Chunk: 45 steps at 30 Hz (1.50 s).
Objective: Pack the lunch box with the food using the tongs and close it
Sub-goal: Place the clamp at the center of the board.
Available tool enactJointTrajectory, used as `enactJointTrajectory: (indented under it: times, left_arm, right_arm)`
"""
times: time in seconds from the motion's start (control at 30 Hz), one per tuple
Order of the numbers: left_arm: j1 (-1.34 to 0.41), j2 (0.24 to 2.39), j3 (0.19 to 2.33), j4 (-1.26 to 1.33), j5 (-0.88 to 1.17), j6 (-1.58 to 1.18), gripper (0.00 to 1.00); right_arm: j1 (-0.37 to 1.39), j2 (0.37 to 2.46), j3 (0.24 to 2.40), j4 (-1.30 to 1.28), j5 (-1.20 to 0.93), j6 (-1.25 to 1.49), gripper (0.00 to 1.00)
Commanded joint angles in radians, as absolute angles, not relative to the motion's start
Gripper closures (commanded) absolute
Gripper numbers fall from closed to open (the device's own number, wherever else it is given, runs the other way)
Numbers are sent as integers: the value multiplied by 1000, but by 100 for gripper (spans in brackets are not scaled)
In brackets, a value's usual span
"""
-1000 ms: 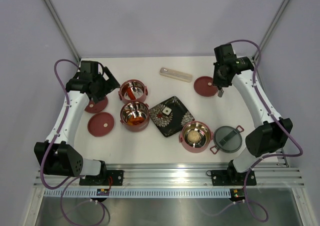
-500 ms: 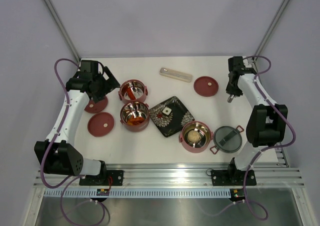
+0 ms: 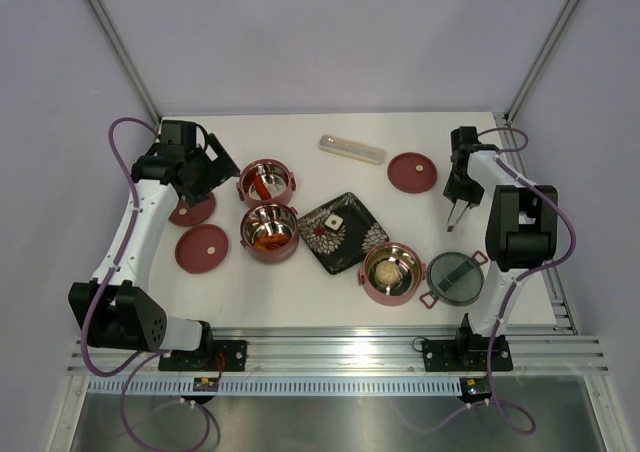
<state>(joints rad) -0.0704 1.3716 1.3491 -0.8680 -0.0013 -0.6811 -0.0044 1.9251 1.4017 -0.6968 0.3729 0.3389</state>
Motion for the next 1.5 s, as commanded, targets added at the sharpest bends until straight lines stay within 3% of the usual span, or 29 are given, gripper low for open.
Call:
enactJointTrajectory:
  times: [0.0, 0.07, 0.13, 0.7, 0.97, 1.17, 1.47]
  left_arm:
    - [-63, 1348, 1388, -854, 5, -672, 1]
    - [-61, 1348, 1388, -854, -21, -672, 1]
    - [-60, 1350, 1390, -854, -23, -672, 1]
    - [-55, 1381, 1408, -845, -21, -684, 1]
    - [-55, 1387, 1411, -845, -25, -689, 1]
    - [-57, 1396, 1419, -844, -23, -692, 1]
    - [-55, 1401, 1425, -845, -21, -695, 1]
  right_arm:
    - [-37, 1942, 1407, -667, 380, 342, 40]
    - [-37, 1948, 1423, -672, 377, 342, 30]
    - [-37, 1951, 1440, -684, 367, 347, 27]
    - [-35, 1979, 1582, -749, 253, 373, 24]
    - [-35, 2014, 1594, -755, 258, 365, 17]
    - [-31, 1993, 1626, -732, 181, 374, 22]
    - [28, 2083, 1764, -744, 123, 374, 42]
